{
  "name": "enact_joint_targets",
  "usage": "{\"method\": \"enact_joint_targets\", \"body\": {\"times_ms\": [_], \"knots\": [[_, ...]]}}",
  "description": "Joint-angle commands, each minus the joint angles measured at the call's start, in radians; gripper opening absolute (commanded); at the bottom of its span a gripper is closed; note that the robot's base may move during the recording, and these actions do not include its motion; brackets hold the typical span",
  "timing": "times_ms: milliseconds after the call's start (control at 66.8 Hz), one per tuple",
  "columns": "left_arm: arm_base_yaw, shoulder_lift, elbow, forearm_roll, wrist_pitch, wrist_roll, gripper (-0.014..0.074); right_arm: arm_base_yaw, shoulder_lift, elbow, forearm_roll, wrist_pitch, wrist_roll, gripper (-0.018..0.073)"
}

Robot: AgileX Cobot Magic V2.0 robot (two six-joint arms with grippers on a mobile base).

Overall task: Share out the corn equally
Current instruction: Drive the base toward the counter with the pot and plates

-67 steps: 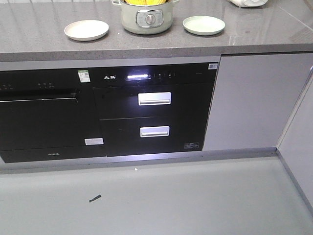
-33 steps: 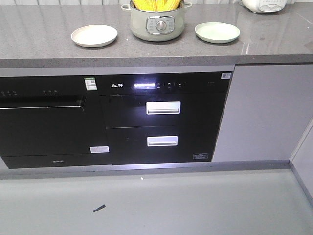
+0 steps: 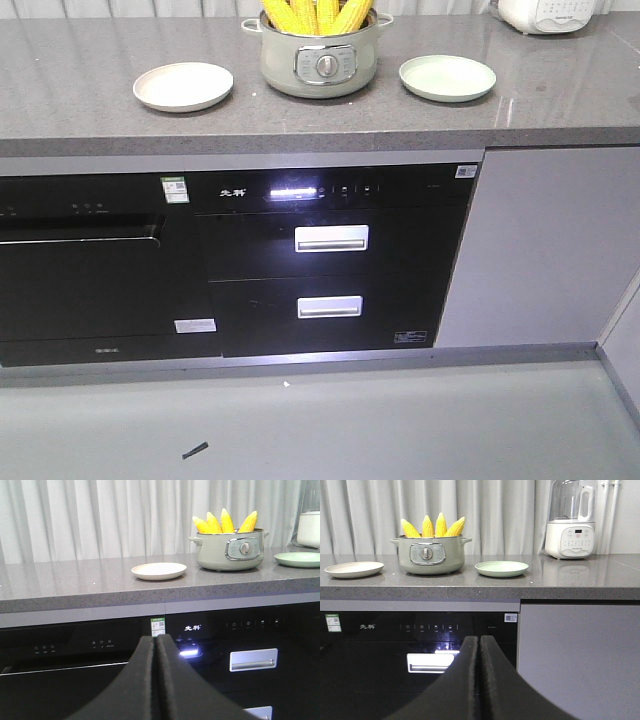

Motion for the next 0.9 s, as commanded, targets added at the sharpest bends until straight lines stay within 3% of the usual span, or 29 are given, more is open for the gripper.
{"method": "enact_joint_targets", "body": {"times_ms": [0, 884], "knots": [[-0.005, -0.016, -0.016, -0.008, -0.074, -0.012, -0.0006, -0.004, -0.007, 0.008, -0.014, -0.072, -0.006, -0.0008], [-0.005, -0.016, -0.016, -0.008, -0.074, -0.012, -0.0006, -0.004, -0.007, 0.008, -0.014, -0.072, -0.006, -0.0008]]}}
